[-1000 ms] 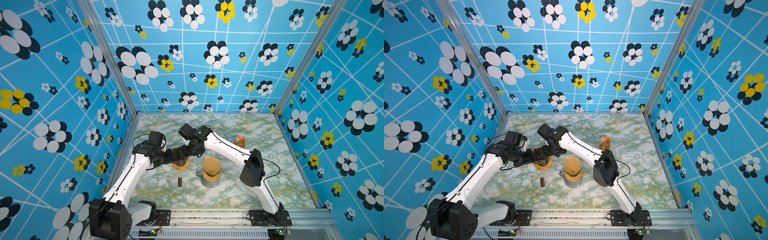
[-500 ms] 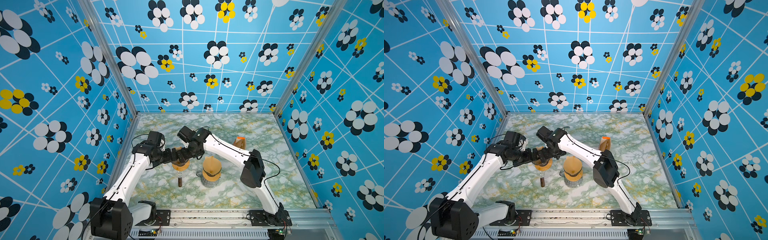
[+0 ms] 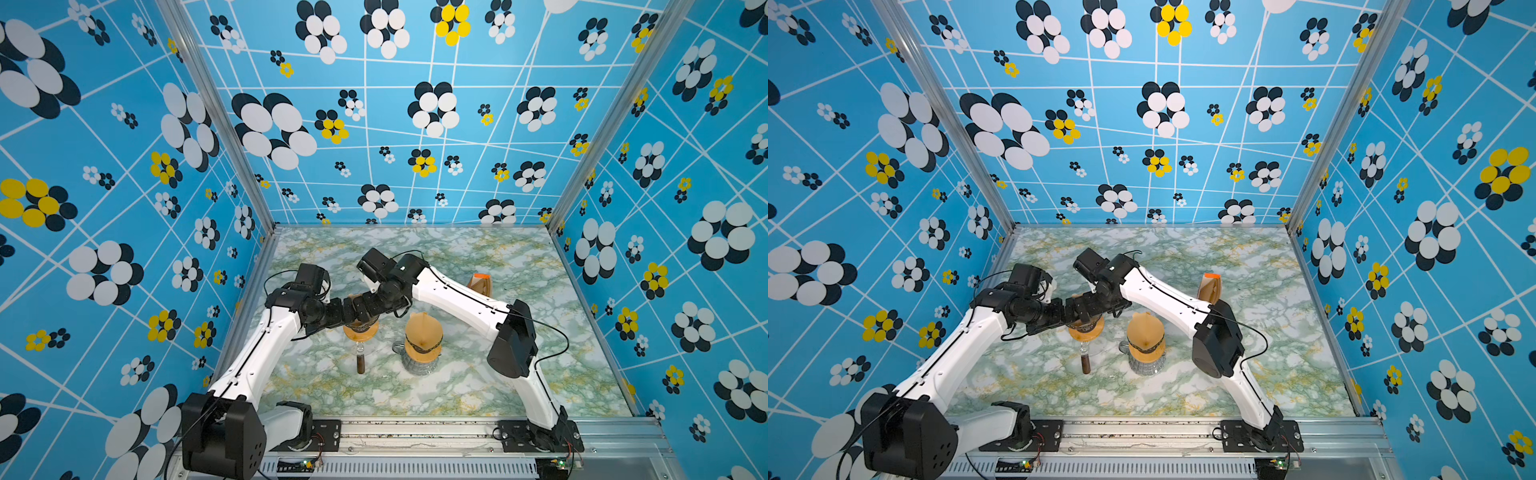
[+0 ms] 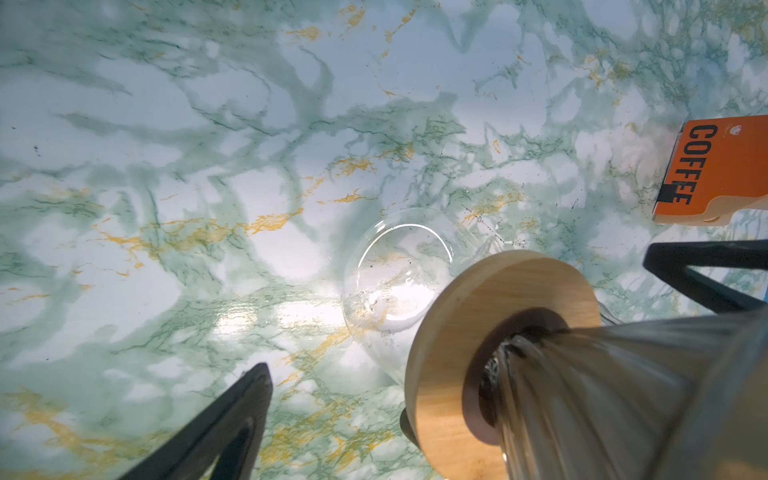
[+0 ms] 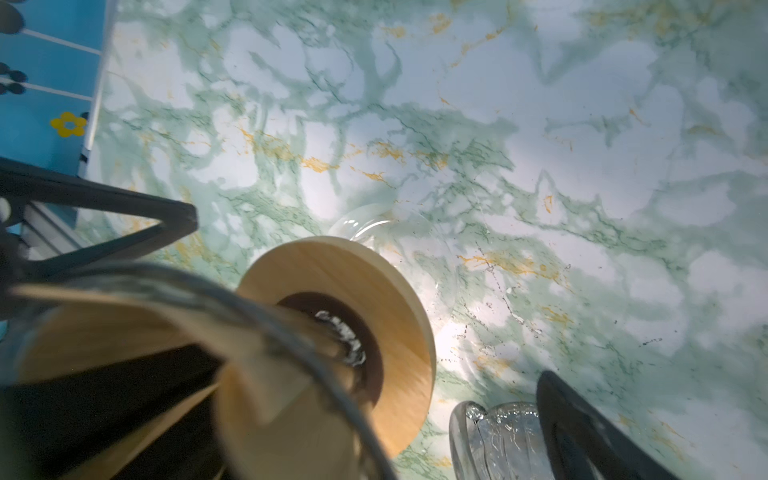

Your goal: Place the coffee filter in the dripper

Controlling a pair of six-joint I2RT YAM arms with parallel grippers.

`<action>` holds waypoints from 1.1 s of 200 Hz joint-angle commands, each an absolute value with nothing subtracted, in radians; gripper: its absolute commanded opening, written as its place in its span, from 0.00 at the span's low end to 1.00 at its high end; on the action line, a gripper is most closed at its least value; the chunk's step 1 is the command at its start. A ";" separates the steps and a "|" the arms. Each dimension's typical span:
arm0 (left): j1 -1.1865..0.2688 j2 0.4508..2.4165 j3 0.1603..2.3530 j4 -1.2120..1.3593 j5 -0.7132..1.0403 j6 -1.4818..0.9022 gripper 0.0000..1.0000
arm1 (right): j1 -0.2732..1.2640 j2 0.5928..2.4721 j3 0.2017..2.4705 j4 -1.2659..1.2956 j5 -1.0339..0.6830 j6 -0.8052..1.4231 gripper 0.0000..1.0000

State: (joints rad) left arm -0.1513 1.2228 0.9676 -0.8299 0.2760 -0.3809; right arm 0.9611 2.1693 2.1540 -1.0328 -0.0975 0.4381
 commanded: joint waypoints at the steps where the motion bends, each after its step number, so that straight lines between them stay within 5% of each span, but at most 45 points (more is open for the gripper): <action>1: -0.147 1.218 0.967 -0.836 0.276 -0.370 0.99 | 0.944 2.093 2.154 -0.980 -0.146 0.439 0.98; 124: -0.137 1.127 1.012 -0.856 0.337 -0.373 0.99 | 0.923 1.919 2.074 -0.974 -0.126 0.353 0.97; 220: -0.113 0.957 1.106 -0.875 0.336 -0.319 0.99 | 0.914 1.570 1.718 -0.797 0.058 0.302 0.99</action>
